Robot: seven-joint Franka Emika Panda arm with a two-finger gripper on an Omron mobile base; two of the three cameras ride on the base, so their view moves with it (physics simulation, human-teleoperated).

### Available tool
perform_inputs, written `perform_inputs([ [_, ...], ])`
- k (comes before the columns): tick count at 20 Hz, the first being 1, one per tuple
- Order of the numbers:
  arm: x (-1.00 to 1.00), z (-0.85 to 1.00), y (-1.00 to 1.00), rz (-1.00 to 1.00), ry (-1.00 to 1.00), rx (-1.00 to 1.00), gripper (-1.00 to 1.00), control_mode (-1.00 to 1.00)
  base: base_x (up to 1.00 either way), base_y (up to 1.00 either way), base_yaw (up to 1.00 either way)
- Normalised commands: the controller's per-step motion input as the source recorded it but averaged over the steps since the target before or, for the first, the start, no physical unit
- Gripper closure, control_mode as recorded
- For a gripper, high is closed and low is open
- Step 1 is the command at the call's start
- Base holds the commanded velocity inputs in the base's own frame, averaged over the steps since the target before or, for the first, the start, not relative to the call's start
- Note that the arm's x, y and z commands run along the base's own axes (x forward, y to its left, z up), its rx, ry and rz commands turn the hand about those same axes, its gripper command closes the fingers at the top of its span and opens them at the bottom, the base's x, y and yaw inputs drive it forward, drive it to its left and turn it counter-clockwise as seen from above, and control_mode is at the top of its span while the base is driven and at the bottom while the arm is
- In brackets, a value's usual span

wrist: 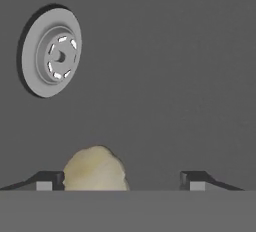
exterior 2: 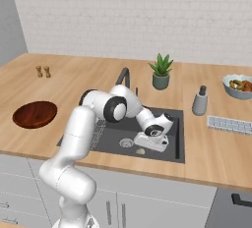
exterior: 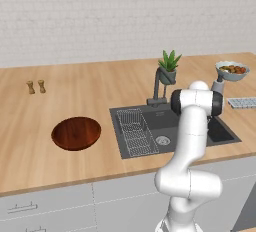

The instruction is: Pick the garlic from the sink and place it in the bowl. Then pick the bowl and place it in the microwave. Then close the microwave door and press the start button.

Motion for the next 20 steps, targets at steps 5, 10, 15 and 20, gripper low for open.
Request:
perform_inputs([
  [5, -0.09, -0.15, 0.29, 0.15, -0.03, 0.00, -1.00, -1.00, 0.00, 0.00, 0.00],
  [10, -0.22, 0.00, 0.45, 0.17, -0.03, 0.00, -1.00, -1.00, 0.00, 0.00, 0.00],
  [15, 0.05, -0.36, 0.32, 0.14, -0.01, 0.00, -1.00, -1.00, 0.00, 0.00, 0.00],
  [20, 0.18, -0.46, 0.01, 0.04, 0.00, 0.00, -1.00, -1.00, 0.00, 0.00, 0.00],
])
